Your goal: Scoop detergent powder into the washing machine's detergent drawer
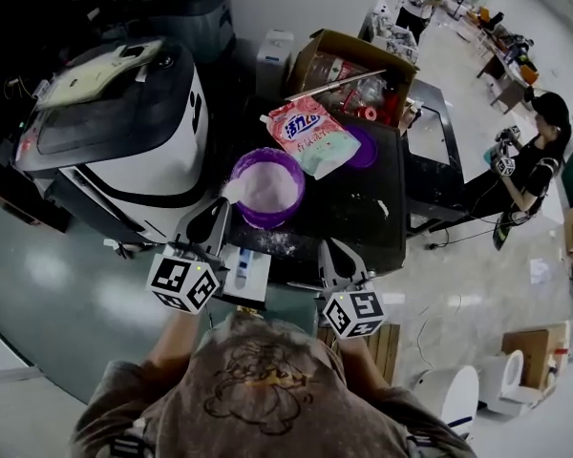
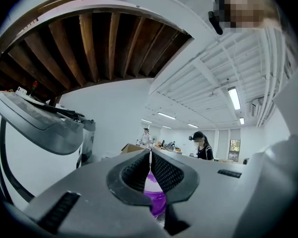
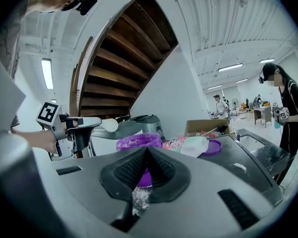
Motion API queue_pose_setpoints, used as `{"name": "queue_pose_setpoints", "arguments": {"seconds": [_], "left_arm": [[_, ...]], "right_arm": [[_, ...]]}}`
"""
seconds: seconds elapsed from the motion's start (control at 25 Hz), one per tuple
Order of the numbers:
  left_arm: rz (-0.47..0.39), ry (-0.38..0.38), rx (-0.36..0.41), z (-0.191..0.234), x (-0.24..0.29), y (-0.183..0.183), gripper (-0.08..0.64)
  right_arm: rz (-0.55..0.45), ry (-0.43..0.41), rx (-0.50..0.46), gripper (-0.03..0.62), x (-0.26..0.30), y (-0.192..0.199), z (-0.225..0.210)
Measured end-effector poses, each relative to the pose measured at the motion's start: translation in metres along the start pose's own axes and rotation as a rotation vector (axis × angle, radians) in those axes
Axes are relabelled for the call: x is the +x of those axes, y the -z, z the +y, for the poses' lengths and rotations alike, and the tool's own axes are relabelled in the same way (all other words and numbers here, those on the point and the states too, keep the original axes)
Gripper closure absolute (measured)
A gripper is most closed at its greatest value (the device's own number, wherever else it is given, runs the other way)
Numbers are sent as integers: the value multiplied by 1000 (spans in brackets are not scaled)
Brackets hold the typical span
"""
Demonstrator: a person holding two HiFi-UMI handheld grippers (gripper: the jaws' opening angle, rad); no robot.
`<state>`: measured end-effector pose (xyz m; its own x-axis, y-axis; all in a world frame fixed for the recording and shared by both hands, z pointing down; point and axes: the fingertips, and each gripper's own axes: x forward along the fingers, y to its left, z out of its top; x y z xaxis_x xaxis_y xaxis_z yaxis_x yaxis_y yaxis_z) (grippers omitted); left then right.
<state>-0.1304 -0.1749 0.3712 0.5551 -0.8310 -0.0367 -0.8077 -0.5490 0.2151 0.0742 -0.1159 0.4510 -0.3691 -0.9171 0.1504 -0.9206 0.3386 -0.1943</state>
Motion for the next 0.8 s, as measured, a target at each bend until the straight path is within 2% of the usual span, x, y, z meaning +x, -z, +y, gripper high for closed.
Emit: {"name": "queue_pose_setpoints", "arguments": {"seconds": [0.32, 0.6, 0.8], "left_arm": [[32, 50, 28, 0, 22, 5, 537], [39, 20, 47, -2, 33, 8, 537], [100, 29, 97, -6, 42, 16, 537]], "right_arm": [[-9, 45, 15, 591, 5, -6, -8], [-5, 16, 12, 591, 9, -8, -24], [5, -20, 12, 591, 15, -9, -31]]}}
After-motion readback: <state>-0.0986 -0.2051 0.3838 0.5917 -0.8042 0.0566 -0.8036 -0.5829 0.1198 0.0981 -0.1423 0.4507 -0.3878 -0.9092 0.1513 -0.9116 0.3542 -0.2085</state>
